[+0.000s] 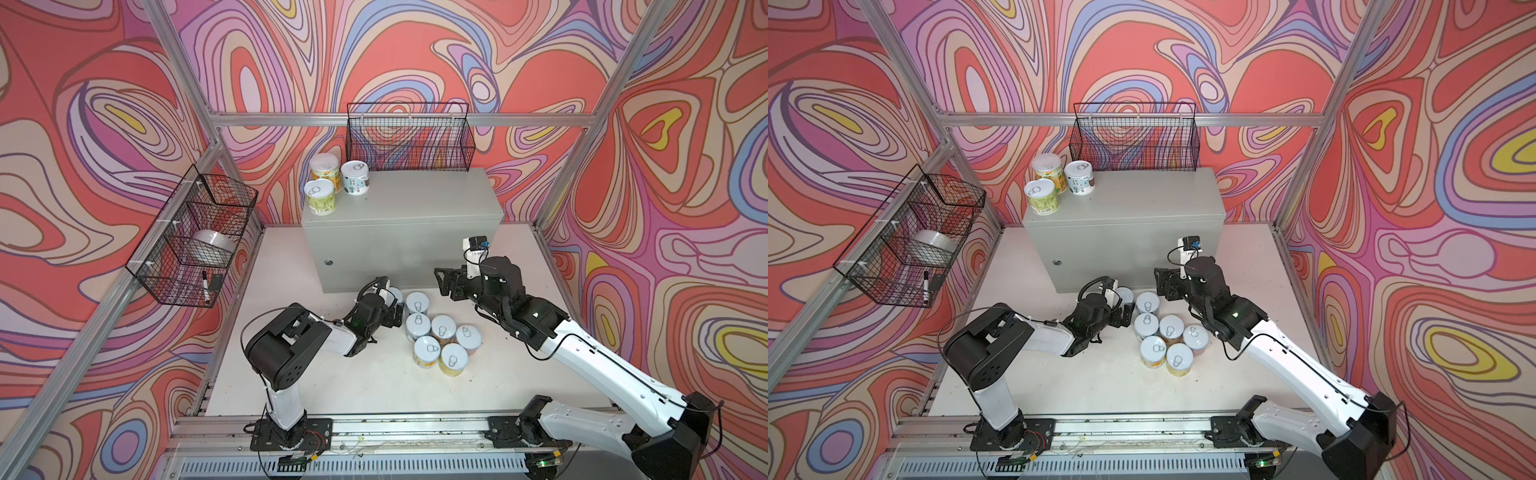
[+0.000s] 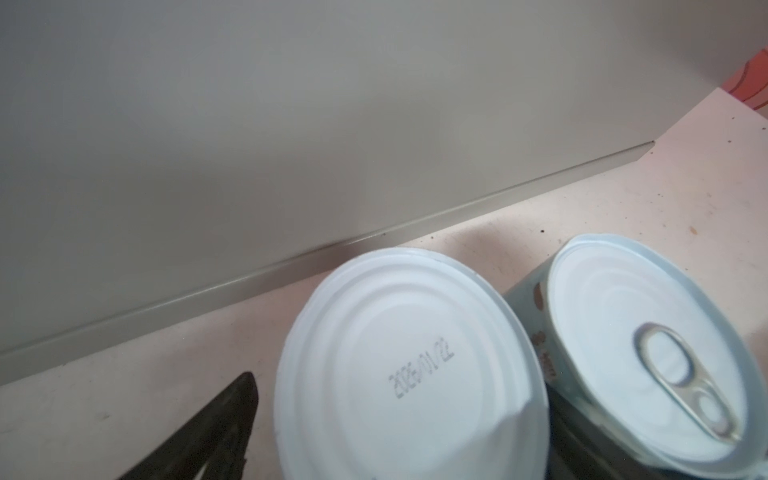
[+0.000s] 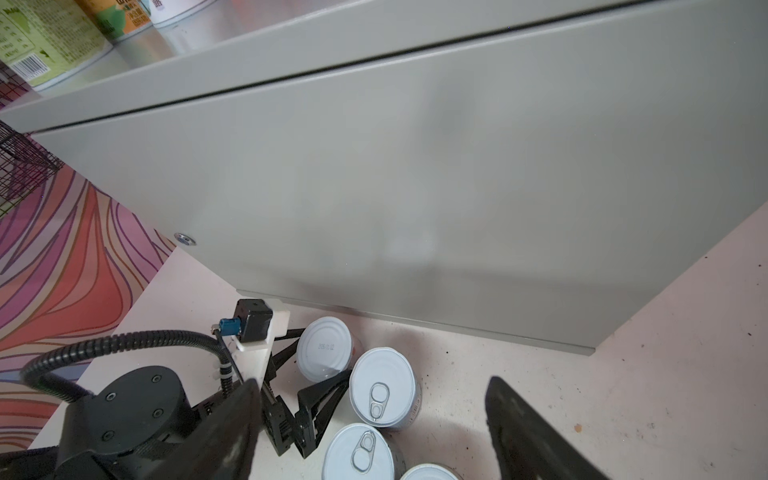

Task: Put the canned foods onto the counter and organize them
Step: 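Grasp the pink-labelled can nearest the box with the left gripper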

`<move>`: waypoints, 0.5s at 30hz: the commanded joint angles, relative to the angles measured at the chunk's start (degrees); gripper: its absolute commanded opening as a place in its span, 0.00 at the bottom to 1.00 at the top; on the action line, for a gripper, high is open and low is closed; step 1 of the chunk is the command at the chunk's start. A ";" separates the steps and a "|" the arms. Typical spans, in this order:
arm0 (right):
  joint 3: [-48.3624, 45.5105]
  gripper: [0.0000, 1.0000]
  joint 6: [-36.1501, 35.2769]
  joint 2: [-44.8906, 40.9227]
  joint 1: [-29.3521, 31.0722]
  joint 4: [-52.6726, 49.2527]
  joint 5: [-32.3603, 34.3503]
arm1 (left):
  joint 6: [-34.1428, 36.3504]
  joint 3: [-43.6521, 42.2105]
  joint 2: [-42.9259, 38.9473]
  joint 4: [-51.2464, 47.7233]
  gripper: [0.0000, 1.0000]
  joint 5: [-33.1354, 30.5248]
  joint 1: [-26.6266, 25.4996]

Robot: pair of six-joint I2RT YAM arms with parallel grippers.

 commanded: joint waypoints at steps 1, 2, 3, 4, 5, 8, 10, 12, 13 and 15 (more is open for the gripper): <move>-0.86 0.87 -0.21 -0.30 0.16 -0.13 1.27 | 1.07 1.70 1.85 2.00 0.98 -2.18 -0.10; -0.99 0.87 -0.13 -0.35 0.17 -0.12 1.39 | 1.19 1.95 2.31 2.27 0.98 -2.53 -0.09; -0.99 0.87 -0.12 -0.35 0.16 -0.14 1.48 | 1.24 2.20 2.64 2.28 0.96 -3.09 -0.09; -0.91 0.87 -0.12 -0.35 0.18 -0.18 1.52 | 1.15 2.27 2.84 2.57 0.93 -3.71 -0.06; -0.94 0.87 -0.12 -0.33 0.16 -0.18 1.43 | 1.35 2.36 3.13 3.04 0.93 -4.00 -0.02; -0.66 0.87 -0.46 0.06 0.17 -0.49 1.41 | 1.58 3.41 4.01 2.35 0.92 -4.97 -0.08; -0.42 0.87 -0.55 0.43 0.12 -0.86 1.41 | 1.34 3.88 4.62 2.48 0.91 -5.01 -0.03; -0.33 0.87 -0.72 0.69 0.21 -0.89 1.41 | 1.20 4.24 5.25 2.81 0.89 -4.83 -0.01; -0.27 0.87 -0.78 0.77 0.16 -0.89 1.38 | 0.99 4.47 5.59 2.87 0.88 -4.86 0.00; -0.24 0.86 -0.95 1.04 0.17 -0.88 1.28 | 0.89 4.90 6.20 3.08 0.88 -5.16 -0.06</move>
